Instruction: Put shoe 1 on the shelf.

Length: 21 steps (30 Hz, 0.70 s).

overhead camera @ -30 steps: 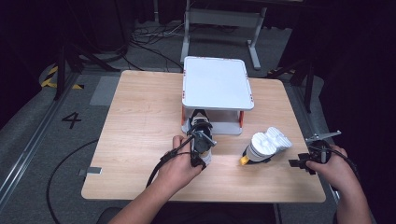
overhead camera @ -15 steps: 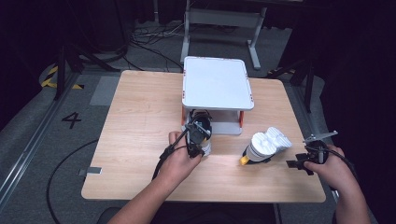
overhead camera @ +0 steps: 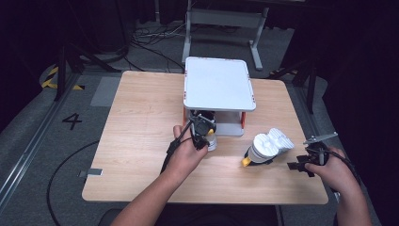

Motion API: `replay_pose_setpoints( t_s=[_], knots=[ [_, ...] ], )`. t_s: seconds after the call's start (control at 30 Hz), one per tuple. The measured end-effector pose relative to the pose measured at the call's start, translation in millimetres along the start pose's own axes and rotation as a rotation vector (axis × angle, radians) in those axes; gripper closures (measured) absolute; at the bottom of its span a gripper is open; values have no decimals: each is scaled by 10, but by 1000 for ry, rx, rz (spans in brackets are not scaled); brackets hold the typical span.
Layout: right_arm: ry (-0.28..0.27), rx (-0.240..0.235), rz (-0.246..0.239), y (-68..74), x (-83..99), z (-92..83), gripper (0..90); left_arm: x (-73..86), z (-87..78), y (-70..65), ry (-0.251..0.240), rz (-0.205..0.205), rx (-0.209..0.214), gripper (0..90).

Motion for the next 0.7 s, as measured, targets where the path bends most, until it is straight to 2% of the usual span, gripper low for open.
replay_pose_setpoints(
  t_s=[0.03, 0.13, 0.17, 0.3, 0.4, 0.5, 0.53, 0.57, 0.6, 0.67, 0.7],
  knots=[
    [0, 0, 1, 1, -1, 0, 412, -11, 0, 13, -14, -4, -11, 779],
    [0, 0, 1, 4, -1, 2, 411, -40, 31, 30, -4, -24, 6, 800],
    [0, 1, 1, 5, -1, 1, 411, -37, 32, 10, -2, -16, 6, 799],
    [-5, 1, 2, -4, 1, -6, 411, -8, -71, -121, -3, -5, 94, 807],
    [-3, 5, 3, -12, 6, 0, 410, -14, -52, -227, 6, -2, 158, 820],
    [-1, 1, -1, 3, 3, -1, 410, -29, 102, -277, 23, -1, 170, 821],
    [-3, 0, -2, 7, 1, -4, 410, -38, 155, -276, 15, -9, 176, 821],
    [-8, -1, -4, 8, 0, -11, 409, -38, 155, -276, 15, -9, 176, 818],
    [-10, 0, -2, 7, -1, -21, 409, -60, 235, -244, -1, -24, 168, 827],
    [-11, 1, -3, 0, 0, -24, 410, -69, 242, -234, -13, -39, 179, 863],
    [-11, 4, -1, -11, 5, -22, 409, -96, 252, -192, -36, -40, 158, 864]
  ],
)
Point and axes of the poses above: each handheld gripper's, and its own axes: z roughly forward along the jaws, x roughly out of its underside, y roughly to its left, the point moved 3 cm from there along z, roughly forward along the jaws, and after that the axes turned 3 degrees about -x, right-handed, at the moved point
